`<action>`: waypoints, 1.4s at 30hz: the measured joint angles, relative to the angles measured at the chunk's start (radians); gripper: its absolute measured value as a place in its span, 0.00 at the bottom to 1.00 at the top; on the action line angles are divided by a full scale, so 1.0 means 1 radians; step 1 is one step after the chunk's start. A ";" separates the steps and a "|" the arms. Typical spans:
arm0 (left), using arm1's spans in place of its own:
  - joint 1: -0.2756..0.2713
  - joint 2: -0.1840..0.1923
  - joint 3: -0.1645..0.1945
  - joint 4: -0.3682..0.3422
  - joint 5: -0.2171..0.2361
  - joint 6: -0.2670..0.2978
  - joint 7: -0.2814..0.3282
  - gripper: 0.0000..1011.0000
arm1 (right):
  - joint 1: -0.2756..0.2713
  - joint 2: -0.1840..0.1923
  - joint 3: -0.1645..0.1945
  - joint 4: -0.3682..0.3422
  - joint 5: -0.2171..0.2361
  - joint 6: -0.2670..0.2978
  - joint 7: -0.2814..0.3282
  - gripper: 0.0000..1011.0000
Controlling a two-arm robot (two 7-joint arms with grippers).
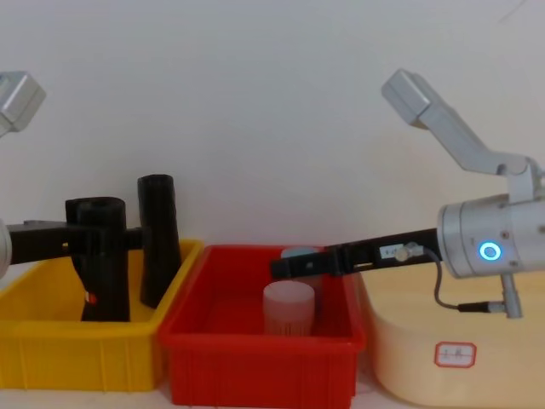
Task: Pick up the garbage bag with the one hand and transfer it to the other hand.
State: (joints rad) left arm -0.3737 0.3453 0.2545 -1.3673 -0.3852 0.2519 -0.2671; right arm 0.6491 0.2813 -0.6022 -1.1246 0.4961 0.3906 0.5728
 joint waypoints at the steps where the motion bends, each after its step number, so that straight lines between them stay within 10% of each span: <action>1: 0.000 0.000 0.000 0.000 0.000 0.000 0.000 0.99 | 0.002 -0.001 -0.003 0.003 -0.001 -0.001 0.001 0.99; 42: -0.001 0.000 0.000 0.001 0.000 0.000 0.000 0.99 | 0.033 -0.042 -0.050 0.110 -0.058 -0.075 0.011 0.96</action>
State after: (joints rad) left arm -0.3744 0.3450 0.2544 -1.3666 -0.3853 0.2519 -0.2671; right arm 0.6824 0.2395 -0.6524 -1.0150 0.4379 0.3157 0.5836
